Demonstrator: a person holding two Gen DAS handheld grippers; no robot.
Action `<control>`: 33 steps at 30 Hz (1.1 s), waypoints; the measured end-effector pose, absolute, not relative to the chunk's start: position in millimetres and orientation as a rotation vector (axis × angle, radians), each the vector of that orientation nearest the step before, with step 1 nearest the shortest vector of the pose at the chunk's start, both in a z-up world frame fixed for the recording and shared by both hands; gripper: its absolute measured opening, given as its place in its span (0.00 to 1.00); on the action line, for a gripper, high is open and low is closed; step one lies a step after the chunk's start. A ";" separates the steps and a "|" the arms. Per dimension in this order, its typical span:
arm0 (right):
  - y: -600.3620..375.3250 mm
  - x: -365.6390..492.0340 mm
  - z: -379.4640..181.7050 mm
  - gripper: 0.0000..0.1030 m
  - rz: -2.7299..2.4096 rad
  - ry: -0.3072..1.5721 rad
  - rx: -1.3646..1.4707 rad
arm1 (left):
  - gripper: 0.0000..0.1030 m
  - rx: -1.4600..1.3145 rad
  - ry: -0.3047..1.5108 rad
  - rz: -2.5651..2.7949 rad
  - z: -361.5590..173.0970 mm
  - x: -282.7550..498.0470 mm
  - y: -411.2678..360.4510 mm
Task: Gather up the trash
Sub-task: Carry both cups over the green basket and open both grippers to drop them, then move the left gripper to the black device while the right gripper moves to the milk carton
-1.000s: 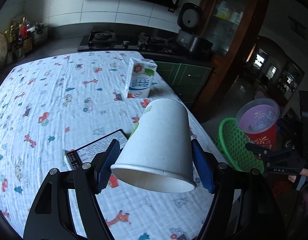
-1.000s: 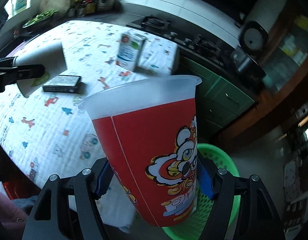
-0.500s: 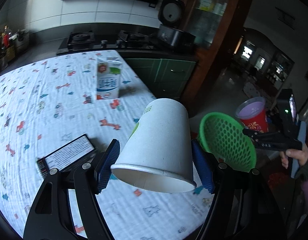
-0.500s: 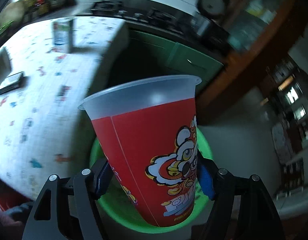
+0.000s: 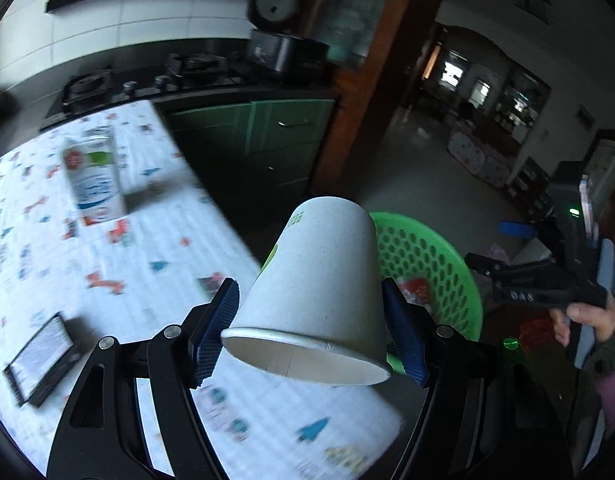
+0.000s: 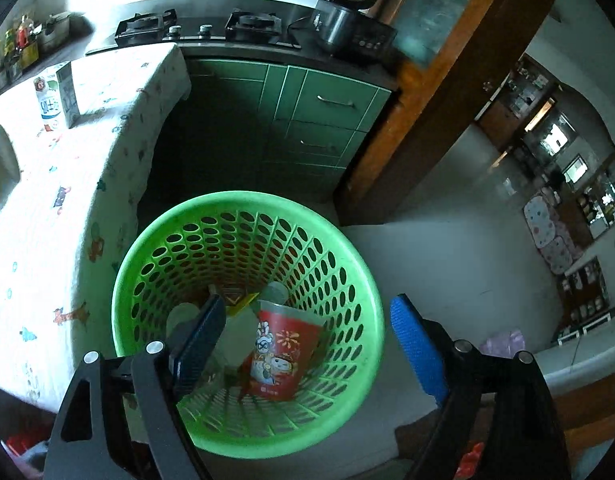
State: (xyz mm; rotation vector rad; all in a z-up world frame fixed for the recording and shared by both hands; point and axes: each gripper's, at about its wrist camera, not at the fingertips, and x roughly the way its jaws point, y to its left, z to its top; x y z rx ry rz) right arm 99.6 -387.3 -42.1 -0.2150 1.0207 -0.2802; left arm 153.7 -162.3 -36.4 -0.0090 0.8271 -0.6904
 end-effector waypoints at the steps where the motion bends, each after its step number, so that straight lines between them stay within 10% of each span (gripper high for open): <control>1: -386.8 96.0 -40.4 0.79 -0.281 1.017 -0.216 | 0.69 -0.010 0.839 -0.702 -39.9 156.2 -172.5; 16: -375.4 50.0 -26.8 0.80 -0.293 1.002 -0.230 | 0.86 0.000 0.943 -0.808 -73.8 170.4 -281.2; 33: -292.2 78.8 -15.9 0.80 -0.069 0.940 -0.248 | 0.86 0.012 0.870 -0.574 -43.3 152.4 -138.9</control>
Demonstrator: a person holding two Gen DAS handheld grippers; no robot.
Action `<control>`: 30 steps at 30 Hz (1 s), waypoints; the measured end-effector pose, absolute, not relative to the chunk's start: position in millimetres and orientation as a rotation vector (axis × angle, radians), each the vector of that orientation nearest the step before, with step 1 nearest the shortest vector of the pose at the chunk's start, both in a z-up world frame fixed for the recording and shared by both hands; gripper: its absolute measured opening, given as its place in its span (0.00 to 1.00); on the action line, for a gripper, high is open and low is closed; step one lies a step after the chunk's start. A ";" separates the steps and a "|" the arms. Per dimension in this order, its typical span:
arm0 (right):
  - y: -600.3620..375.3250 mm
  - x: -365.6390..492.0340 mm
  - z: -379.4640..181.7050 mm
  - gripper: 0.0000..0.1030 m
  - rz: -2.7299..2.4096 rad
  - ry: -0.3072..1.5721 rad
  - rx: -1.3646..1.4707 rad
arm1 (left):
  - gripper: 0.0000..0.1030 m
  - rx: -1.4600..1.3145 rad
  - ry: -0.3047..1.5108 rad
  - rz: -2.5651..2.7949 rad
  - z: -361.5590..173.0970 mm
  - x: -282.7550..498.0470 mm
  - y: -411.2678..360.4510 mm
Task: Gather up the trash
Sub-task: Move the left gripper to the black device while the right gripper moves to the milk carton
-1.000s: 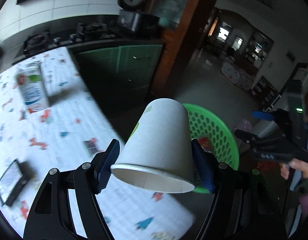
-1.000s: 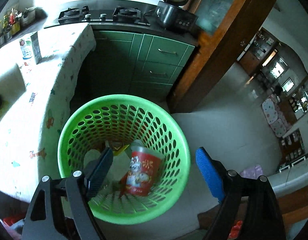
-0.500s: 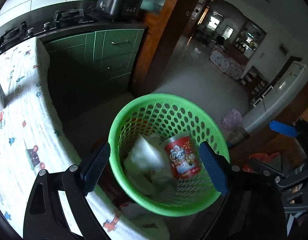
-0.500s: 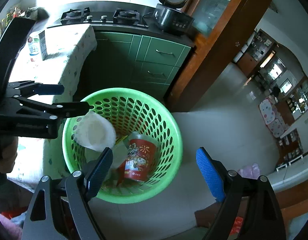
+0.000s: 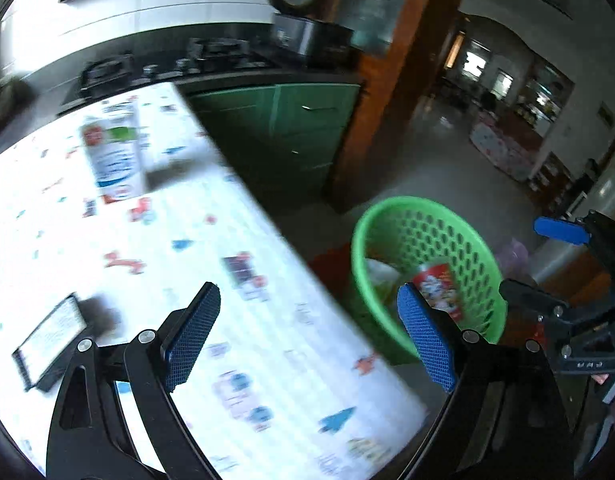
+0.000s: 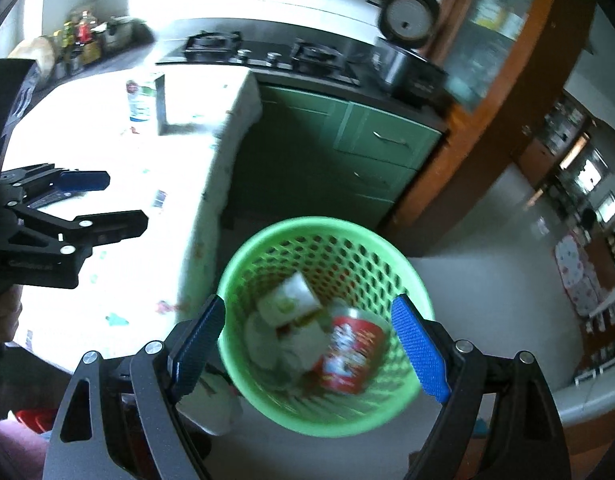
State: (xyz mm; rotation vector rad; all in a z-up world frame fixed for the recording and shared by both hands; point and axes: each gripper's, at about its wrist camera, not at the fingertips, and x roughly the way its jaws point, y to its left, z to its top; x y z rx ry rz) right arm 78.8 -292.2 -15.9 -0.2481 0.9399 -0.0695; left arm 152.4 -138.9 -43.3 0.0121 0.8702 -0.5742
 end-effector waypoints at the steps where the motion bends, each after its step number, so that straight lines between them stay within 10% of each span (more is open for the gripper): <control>1: -284.7 83.7 -15.4 0.80 -0.048 0.938 -0.246 | 0.86 0.009 0.868 -0.559 -42.3 153.1 -131.6; 30: -143.1 166.4 -6.8 0.80 0.215 0.885 -0.368 | 0.86 -0.040 0.824 -0.256 -37.0 158.7 32.6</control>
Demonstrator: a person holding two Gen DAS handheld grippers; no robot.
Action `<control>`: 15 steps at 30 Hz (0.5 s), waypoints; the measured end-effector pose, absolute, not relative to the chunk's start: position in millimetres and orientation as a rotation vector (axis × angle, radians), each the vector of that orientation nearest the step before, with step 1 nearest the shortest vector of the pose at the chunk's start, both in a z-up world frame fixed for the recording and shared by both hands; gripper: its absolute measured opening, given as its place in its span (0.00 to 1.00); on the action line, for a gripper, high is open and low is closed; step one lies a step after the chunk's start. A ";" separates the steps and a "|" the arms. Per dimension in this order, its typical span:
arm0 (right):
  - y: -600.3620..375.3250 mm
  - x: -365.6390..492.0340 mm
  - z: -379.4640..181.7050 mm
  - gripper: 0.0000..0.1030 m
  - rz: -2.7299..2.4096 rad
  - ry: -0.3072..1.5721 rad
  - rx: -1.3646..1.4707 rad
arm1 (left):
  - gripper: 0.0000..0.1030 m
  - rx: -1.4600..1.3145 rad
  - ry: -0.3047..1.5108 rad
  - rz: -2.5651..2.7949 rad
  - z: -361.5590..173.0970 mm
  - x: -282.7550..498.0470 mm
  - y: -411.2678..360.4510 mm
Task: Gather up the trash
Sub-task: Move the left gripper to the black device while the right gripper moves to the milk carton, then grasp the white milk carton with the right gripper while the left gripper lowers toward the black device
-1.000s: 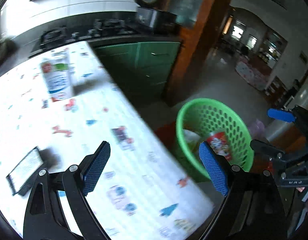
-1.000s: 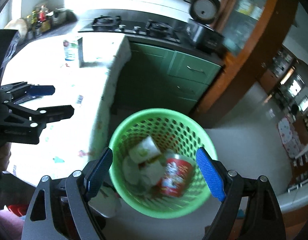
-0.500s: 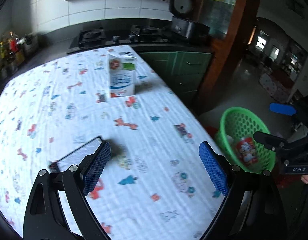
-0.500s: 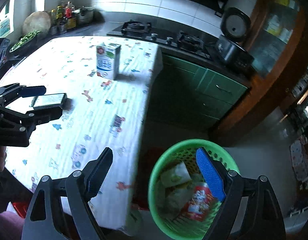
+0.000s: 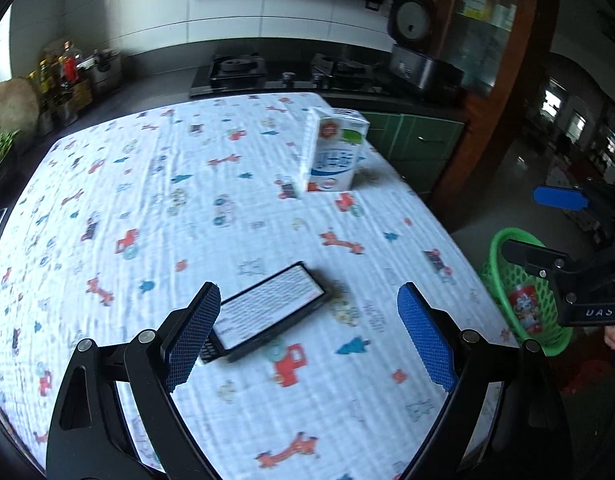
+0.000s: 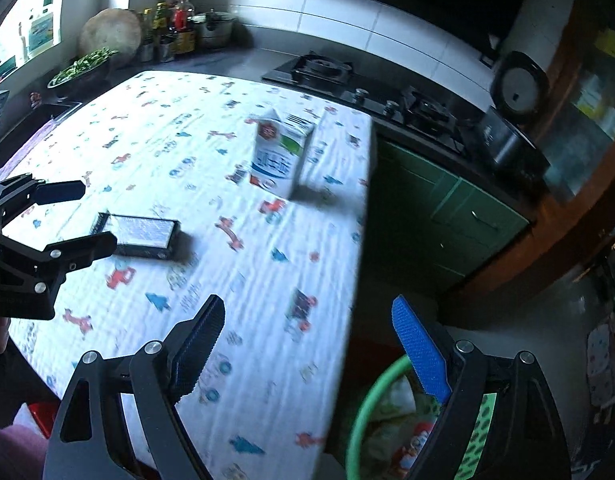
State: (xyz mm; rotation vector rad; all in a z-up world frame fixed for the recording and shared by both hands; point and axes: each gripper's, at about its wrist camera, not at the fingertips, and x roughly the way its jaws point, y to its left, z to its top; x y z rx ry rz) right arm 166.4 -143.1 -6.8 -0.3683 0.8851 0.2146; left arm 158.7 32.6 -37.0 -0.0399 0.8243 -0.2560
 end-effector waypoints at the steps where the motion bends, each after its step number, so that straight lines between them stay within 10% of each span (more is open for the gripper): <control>1: -138.9 169.4 -6.9 0.80 0.222 0.886 -0.369 | 0.86 -0.043 0.825 -0.251 -37.2 159.0 35.5; 15: -93.1 235.5 -1.6 0.86 0.250 0.899 -0.317 | 0.86 -0.100 0.832 -0.179 -44.2 162.0 88.0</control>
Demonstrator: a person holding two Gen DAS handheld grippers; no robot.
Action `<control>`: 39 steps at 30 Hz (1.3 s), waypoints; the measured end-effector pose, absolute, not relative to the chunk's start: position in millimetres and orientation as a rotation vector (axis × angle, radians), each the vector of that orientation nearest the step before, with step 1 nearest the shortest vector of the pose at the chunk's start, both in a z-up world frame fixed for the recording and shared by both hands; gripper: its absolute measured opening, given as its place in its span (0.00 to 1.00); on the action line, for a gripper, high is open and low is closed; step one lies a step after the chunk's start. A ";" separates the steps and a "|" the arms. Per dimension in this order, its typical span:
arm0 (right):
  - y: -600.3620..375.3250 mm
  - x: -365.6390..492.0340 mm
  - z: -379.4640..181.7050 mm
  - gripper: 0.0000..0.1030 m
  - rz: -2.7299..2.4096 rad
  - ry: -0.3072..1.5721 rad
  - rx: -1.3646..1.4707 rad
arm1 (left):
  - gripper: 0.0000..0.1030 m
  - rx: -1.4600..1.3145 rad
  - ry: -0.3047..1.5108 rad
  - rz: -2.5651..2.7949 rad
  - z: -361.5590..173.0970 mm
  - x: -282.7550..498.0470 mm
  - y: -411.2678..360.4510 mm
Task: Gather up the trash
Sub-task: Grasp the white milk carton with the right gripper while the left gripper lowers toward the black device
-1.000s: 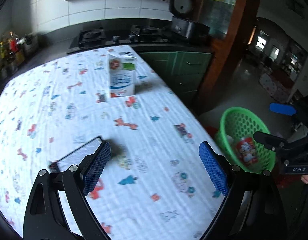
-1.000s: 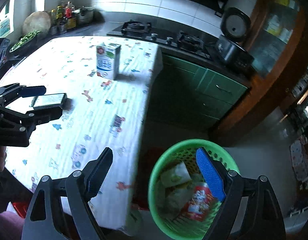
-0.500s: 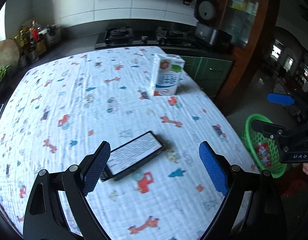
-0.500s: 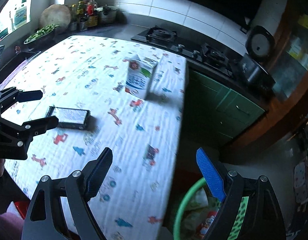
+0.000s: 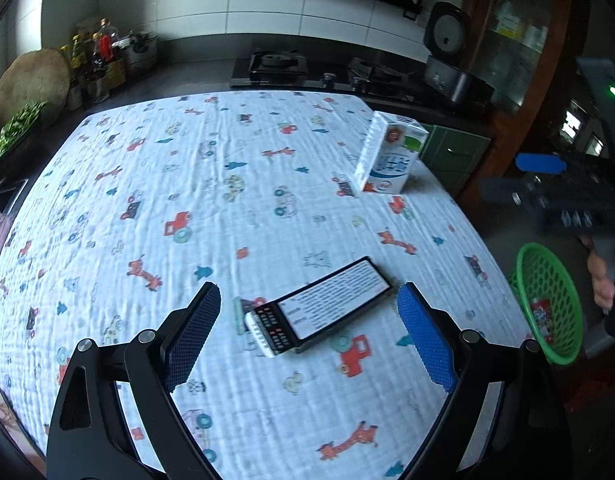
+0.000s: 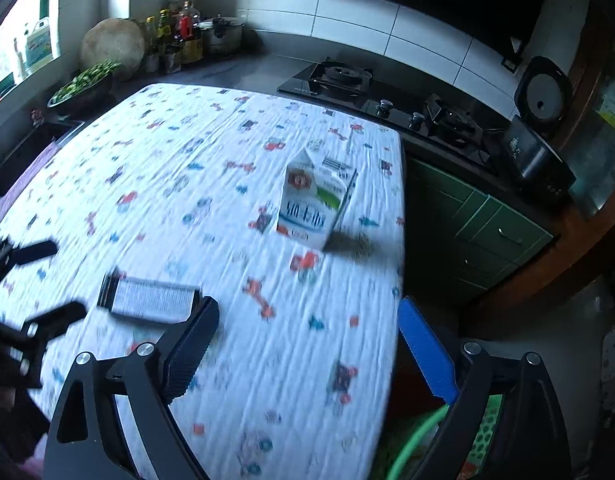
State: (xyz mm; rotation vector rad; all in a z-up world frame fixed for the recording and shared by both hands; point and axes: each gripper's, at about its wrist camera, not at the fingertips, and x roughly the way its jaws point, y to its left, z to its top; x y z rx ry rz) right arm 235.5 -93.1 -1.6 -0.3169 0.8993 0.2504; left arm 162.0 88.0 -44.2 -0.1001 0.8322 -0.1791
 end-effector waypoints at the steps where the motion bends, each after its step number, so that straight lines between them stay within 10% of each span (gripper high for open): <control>1: -90.0 244.2 -2.0 0.86 0.245 0.903 -0.300 | 0.86 -0.106 0.833 -0.176 -45.3 162.1 92.0; 30: -73.2 402.5 -60.7 0.89 0.110 1.045 -0.040 | 0.86 -0.033 0.907 -0.260 -80.4 183.1 118.4; 34: -70.6 405.7 -65.7 0.66 0.128 1.048 -0.063 | 0.86 -0.006 0.923 -0.308 -85.4 184.9 110.7; 39: -69.0 401.7 -64.3 0.65 0.136 1.035 -0.088 | 0.86 0.036 0.934 -0.355 -89.8 190.7 100.2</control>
